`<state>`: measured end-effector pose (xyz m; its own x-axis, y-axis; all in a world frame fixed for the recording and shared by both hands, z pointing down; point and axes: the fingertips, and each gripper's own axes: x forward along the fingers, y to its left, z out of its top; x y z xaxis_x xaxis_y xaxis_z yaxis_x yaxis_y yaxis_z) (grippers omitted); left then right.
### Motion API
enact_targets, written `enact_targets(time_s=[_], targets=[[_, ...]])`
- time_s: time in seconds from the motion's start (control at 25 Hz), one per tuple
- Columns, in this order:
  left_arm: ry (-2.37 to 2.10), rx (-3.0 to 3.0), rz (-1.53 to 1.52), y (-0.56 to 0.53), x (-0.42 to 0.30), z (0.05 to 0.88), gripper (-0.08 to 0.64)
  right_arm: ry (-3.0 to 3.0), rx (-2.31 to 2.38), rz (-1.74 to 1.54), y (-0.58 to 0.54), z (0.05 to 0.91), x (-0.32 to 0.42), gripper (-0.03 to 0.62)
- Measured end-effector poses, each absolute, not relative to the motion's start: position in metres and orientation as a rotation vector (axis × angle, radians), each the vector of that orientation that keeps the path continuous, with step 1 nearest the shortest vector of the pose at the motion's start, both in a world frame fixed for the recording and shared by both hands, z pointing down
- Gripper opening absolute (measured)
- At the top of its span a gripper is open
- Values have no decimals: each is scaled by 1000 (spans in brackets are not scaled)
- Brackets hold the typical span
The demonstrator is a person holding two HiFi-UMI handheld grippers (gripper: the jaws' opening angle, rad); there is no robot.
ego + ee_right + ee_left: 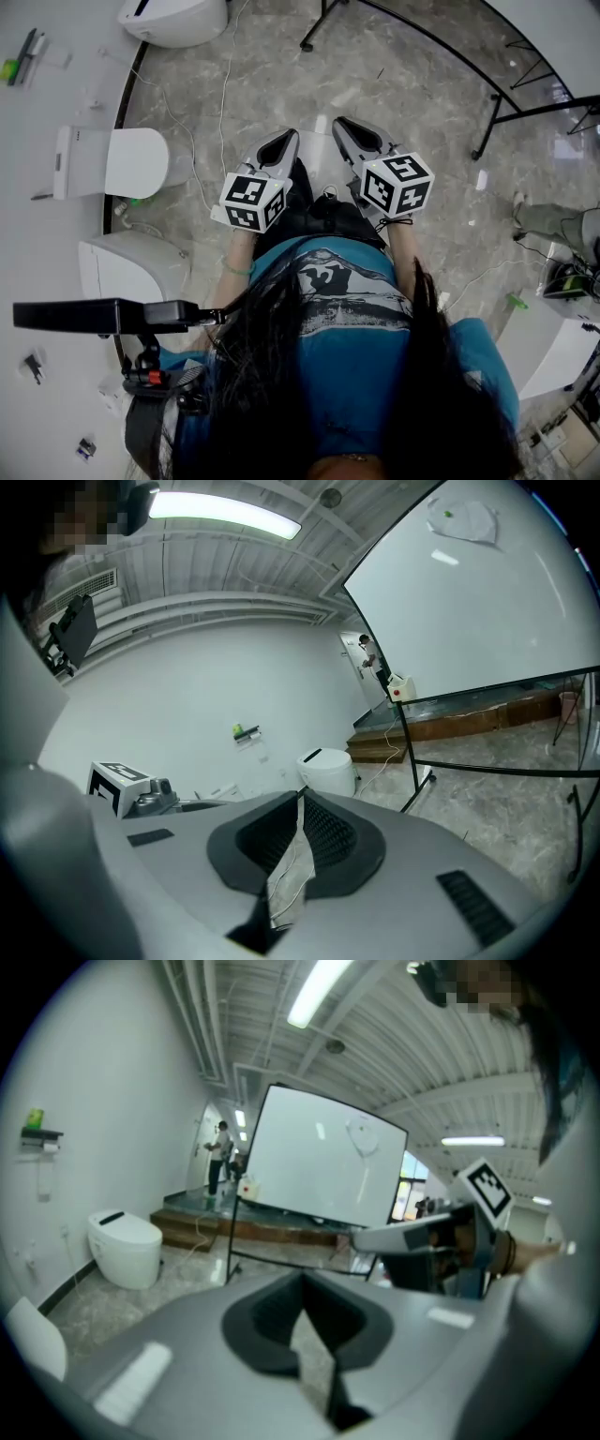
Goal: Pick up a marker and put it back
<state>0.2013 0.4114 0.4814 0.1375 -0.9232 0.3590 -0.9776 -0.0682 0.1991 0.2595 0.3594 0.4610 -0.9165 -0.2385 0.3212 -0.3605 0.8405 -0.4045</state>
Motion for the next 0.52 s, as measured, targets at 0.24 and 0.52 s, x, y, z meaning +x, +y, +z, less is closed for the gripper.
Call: enact_targets(time_s=[0.24, 0.52], targets=[[-1824, 2043, 191, 411, 202, 482, 2, -2760, 470, 674, 359, 461, 261, 30], [-1824, 2044, 191, 410, 200, 482, 3, -2757, 469, 668, 358, 462, 261, 29]])
